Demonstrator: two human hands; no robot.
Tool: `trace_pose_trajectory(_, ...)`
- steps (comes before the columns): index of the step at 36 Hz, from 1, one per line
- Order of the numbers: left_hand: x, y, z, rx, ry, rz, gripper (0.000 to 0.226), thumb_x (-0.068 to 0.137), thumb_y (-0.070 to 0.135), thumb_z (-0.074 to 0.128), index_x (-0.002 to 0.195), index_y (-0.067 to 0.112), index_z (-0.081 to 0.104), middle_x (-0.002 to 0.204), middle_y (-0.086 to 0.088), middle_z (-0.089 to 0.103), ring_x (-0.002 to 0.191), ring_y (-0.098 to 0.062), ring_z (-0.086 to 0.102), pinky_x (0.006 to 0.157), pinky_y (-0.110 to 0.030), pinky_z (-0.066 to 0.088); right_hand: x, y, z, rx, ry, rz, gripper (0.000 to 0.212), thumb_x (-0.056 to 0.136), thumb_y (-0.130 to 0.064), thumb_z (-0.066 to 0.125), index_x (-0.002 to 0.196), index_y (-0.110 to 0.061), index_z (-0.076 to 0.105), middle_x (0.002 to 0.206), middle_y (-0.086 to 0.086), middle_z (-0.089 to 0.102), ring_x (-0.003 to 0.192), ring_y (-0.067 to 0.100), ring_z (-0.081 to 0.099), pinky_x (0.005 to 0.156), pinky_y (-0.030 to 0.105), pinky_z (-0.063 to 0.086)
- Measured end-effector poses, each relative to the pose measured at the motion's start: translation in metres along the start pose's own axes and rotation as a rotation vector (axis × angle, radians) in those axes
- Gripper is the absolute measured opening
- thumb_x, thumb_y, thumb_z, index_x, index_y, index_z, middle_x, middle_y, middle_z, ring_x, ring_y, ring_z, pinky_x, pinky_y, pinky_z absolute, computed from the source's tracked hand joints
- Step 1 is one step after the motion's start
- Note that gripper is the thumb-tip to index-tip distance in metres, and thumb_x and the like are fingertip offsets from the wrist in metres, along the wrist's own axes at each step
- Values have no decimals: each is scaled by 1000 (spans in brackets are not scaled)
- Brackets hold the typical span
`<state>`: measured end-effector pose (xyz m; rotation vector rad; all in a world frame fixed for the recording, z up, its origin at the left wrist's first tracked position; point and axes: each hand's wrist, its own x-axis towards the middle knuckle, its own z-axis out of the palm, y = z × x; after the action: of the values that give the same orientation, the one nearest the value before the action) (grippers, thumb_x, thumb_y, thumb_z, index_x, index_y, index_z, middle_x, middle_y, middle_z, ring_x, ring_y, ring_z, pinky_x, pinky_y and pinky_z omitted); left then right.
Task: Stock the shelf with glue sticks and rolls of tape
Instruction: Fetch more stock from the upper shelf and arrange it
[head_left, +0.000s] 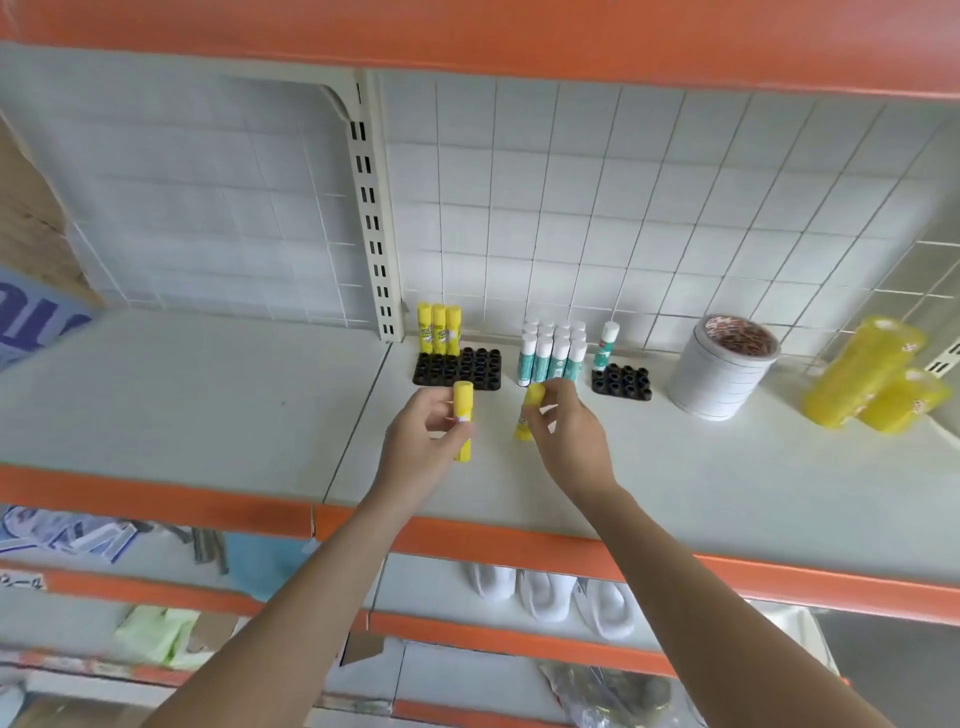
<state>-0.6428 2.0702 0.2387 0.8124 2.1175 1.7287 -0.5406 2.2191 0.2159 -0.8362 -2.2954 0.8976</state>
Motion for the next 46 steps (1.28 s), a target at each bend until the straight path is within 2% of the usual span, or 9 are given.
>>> trace_pose_trajectory(12,22,-27,-15,-114,-202,-64,23,91,16,65,107,32,61,89,-3,67,72,-3,65,67,-28,56,-8,-6,26,-107,65,195,18,90,-25,60,90,-19,44,88,-4,60,76,19,55,63,29,35)
trace_pose_trajectory(17,23,-33,-15,-158,-306,-83,26,91,12,65,112,25,59,90,-5,67,78,-15,65,61,-27,57,-25,-10,31,-117,184,207,23,90,-24,64,94,-5,52,90,4,53,79,24,52,68,34,40)
trace_pose_trajectory(22,25,-39,-12,-130,-366,-70,32,83,1,67,105,24,59,92,-4,67,74,-6,64,70,-35,58,-39,-28,29,-80,258,158,20,94,-22,58,81,-15,44,72,-5,46,64,6,43,61,28,28)
trace_pose_trajectory(24,26,-40,-12,-110,-364,-57,34,81,1,67,96,30,60,88,3,69,76,-6,64,76,-39,56,-38,-40,31,-57,228,116,16,94,-20,58,84,-17,46,75,-4,51,65,4,47,62,26,32)
trace_pose_trajectory(29,30,-38,-18,-57,-355,10,28,80,5,72,87,30,61,85,9,69,78,-3,64,77,-28,53,-28,-71,34,34,167,52,18,92,-25,64,99,-20,48,86,-15,57,69,1,56,62,14,42)
trace_pose_trajectory(35,35,-42,-27,-2,-364,77,24,81,6,71,87,27,62,85,12,68,78,3,62,74,-12,47,-17,-79,41,-3,119,57,23,88,-24,68,96,-24,47,80,-10,61,71,3,58,65,22,45)
trace_pose_trajectory(38,40,-50,-34,141,-373,141,13,87,7,65,95,16,65,97,3,68,91,-6,63,81,-17,48,-12,-81,41,4,135,63,23,87,-24,70,96,-20,49,81,-6,64,74,11,61,69,29,50)
trace_pose_trajectory(41,43,-62,-45,376,-369,288,23,88,0,57,108,8,64,109,-5,61,107,-18,57,89,-25,45,-5,-83,43,-7,156,56,22,87,-22,70,96,-18,50,83,-5,64,74,12,61,71,33,51)
trace_pose_trajectory(46,44,-74,-56,710,-294,503,27,78,0,64,103,8,68,99,-9,63,100,-33,55,78,-45,51,12,-89,50,-18,180,18,17,87,-17,68,98,-14,55,84,-1,65,78,15,62,74,38,53)
